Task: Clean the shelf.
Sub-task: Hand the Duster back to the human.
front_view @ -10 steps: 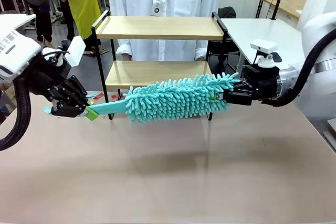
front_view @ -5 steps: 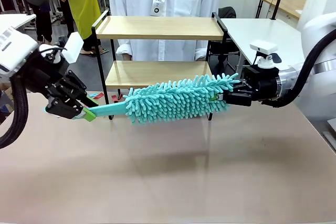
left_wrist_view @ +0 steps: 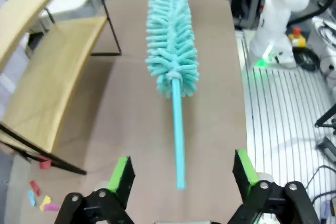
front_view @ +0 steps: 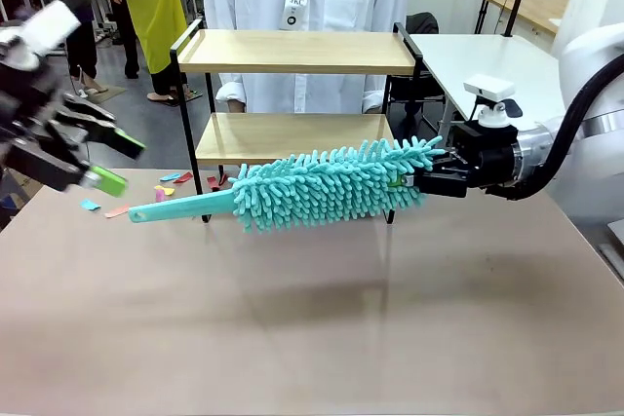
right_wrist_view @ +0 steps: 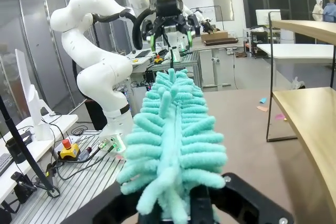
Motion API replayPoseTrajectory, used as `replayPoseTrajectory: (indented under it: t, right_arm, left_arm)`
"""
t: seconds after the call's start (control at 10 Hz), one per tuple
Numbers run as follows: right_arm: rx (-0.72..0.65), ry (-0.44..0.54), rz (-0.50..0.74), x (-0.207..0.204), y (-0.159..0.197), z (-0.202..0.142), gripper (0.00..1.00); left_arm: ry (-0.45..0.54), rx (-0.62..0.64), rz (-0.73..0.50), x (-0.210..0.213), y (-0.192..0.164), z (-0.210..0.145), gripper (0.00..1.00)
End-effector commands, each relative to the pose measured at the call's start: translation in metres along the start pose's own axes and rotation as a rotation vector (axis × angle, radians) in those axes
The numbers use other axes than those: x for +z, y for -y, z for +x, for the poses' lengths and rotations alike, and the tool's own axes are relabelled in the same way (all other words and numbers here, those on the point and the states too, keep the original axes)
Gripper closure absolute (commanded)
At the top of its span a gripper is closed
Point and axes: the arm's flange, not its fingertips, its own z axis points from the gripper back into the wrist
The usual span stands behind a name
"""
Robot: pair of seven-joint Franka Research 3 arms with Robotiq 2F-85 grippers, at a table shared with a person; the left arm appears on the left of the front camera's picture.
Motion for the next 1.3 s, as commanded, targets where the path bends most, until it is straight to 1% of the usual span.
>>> replayPoseTrajectory:
  t: [0.0, 0.1, 0.2, 0.3, 0.4, 0.5, 0.6, 0.7, 0.9, 1.0, 1.1, 1.2]
  right_arm:
    - [0.005, 0.001, 0.003, 0.0, 0.0, 0.003, 1.0]
    - [0.005, 0.001, 0.003, 0.0, 0.0, 0.003, 1.0]
    - [0.005, 0.001, 0.003, 0.0, 0.0, 0.003, 1.0]
    - [0.005, 0.001, 0.003, 0.0, 0.0, 0.003, 1.0]
    - [0.005, 0.001, 0.003, 0.0, 0.0, 0.003, 1.0]
    - [0.005, 0.001, 0.003, 0.0, 0.0, 0.003, 1.0]
    - [0.005, 0.001, 0.003, 0.0, 0.0, 0.003, 1.0]
    - [-0.001, 0.0, 0.0, 0.0, 0.0, 0.0, 0.84]
    - [0.061, 0.092, -0.033, 0.005, -0.013, 0.043, 0.84]
    - [0.105, 0.153, -0.04, 0.012, -0.021, 0.062, 0.84]
    - [0.122, 0.22, -0.062, 0.019, -0.029, 0.078, 0.84]
    - [0.162, 0.246, -0.102, 0.025, -0.038, 0.093, 0.84]
  left_arm:
    - [0.147, -0.007, 0.021, 0.035, -0.004, -0.029, 0.0]
    - [0.216, -0.01, 0.033, 0.053, -0.003, -0.045, 0.0]
    - [0.258, -0.024, 0.048, 0.065, -0.002, -0.058, 0.0]
    - [0.274, -0.028, 0.053, 0.07, -0.001, -0.067, 0.0]
    - [0.32, -0.057, 0.037, 0.068, -0.001, -0.069, 0.0]
    - [0.33, -0.095, 0.037, 0.061, -0.001, -0.064, 0.0]
    - [0.264, -0.015, 0.067, 0.083, 0.0, -0.065, 0.0]
    - [0.264, -0.015, 0.067, 0.083, 0.0, -0.065, 0.0]
    - [0.264, -0.015, 0.067, 0.083, 0.0, -0.065, 0.0]
    - [0.264, -0.015, 0.067, 0.083, 0.0, -0.065, 0.0]
    - [0.264, -0.015, 0.067, 0.083, 0.0, -0.065, 0.0]
    - [0.264, -0.015, 0.067, 0.083, 0.0, -0.065, 0.0]
